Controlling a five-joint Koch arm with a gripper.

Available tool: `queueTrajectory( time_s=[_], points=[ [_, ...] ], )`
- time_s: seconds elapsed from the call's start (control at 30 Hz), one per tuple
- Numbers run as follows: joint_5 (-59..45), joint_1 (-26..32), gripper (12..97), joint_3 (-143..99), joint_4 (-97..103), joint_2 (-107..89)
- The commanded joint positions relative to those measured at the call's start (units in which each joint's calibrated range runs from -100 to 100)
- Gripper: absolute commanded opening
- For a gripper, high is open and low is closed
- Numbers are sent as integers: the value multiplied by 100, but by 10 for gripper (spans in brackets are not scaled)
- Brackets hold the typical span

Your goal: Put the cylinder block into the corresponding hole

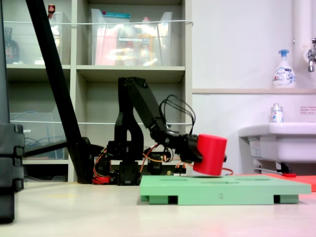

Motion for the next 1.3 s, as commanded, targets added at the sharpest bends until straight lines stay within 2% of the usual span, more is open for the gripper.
queueTrajectory(
  time_s=[0.0,0.93,1.0,1.07,1.1,1.27],
  points=[
    [-54,-34,318,110,904,41],
    [-54,-54,336,120,1328,1270],
    [-54,-39,391,50,1328,1284],
    [-63,-34,540,-9,1347,1452],
    [-63,-34,576,-89,1366,1452],
    [-63,-49,658,-677,1655,1173]
  ],
)
